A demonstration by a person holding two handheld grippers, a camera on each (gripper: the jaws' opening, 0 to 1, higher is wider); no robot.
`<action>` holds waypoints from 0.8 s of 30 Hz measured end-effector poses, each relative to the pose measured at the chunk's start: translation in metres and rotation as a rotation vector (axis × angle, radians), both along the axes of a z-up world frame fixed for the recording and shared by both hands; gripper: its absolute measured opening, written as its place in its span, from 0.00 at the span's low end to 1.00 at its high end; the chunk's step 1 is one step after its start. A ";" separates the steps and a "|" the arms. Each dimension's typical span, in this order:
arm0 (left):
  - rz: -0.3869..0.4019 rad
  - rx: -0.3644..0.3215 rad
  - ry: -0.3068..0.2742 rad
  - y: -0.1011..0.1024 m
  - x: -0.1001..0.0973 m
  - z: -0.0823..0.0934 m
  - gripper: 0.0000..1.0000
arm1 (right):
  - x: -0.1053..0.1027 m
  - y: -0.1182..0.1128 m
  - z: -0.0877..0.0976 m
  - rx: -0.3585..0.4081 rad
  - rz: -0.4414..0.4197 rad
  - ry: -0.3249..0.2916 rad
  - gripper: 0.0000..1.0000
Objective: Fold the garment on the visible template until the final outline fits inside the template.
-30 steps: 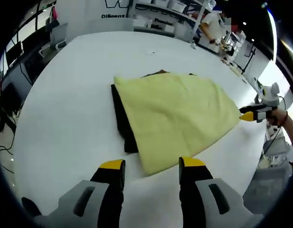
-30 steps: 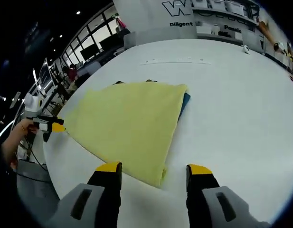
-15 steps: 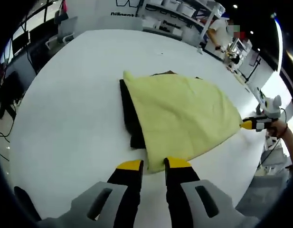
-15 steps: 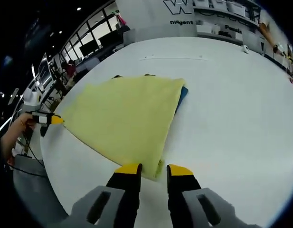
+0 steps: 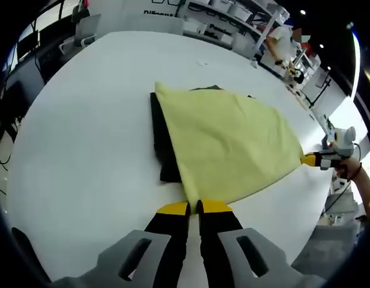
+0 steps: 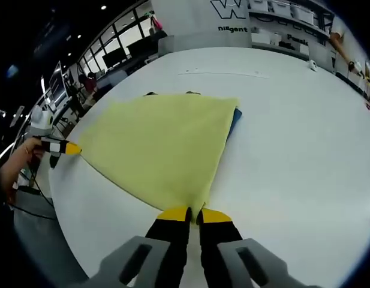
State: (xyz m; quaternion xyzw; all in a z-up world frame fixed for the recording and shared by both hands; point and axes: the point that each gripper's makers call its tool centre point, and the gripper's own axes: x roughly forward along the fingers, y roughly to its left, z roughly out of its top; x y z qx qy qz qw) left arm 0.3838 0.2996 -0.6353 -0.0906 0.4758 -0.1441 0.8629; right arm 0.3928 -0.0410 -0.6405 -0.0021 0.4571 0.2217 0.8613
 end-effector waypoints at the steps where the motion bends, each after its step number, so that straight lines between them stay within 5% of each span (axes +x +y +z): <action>1: -0.002 0.000 0.005 0.000 -0.001 0.000 0.08 | 0.000 0.000 0.000 -0.001 0.000 0.000 0.00; 24: 0.041 -0.037 0.060 0.001 -0.034 -0.003 0.08 | -0.033 -0.002 -0.002 -0.064 0.056 0.001 0.00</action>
